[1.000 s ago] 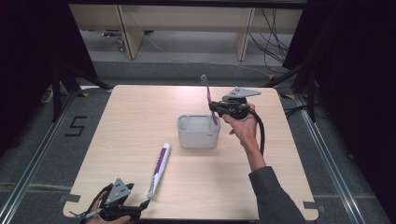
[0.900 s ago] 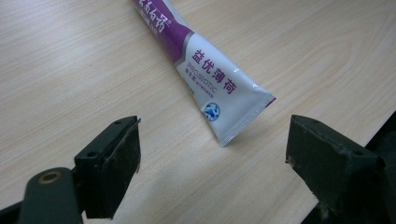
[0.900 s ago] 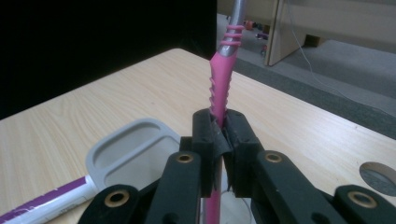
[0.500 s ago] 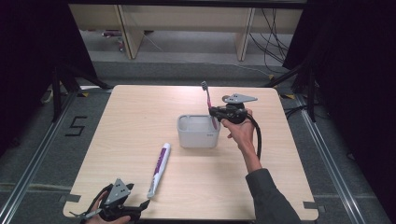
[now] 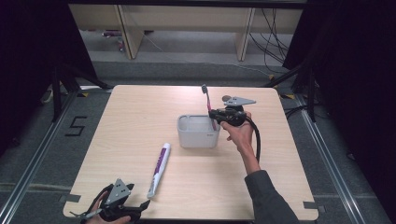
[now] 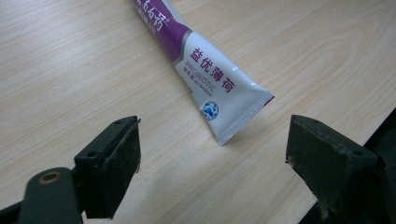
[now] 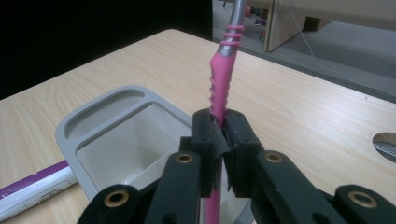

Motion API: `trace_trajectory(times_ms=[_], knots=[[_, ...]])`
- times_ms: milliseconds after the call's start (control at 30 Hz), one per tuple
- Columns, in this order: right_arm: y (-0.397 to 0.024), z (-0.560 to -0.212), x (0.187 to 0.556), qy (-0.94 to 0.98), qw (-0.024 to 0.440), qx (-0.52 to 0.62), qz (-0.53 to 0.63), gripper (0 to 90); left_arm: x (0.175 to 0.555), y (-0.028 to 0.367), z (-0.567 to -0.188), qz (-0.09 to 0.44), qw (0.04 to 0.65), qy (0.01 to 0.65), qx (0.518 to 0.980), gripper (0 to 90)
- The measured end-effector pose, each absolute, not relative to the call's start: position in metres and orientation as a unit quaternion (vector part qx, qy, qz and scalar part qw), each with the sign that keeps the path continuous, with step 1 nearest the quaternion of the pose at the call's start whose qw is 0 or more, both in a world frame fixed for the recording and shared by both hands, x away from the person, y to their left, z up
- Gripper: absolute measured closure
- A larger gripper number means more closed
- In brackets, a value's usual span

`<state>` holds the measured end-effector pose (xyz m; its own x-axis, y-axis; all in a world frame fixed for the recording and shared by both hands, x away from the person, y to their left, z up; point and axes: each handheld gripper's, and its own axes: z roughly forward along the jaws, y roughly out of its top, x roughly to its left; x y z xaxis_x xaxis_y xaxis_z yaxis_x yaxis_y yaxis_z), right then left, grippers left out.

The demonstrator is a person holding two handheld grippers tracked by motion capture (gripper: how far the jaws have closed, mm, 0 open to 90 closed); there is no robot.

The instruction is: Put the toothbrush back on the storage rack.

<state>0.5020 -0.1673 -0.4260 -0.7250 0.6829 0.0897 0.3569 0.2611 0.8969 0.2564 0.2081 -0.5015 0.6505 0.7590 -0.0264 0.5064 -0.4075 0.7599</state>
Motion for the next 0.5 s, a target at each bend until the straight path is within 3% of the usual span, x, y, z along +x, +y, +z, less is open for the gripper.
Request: trace_trajectory(times_ms=[500], knots=[[-0.17, -0.4325, 0.5041, 0.778, 0.165, 0.334, 0.507, 83.4, 0.2568, 0.208, -0.5018, 0.163, 0.386, 0.384, 0.823, 17.4]])
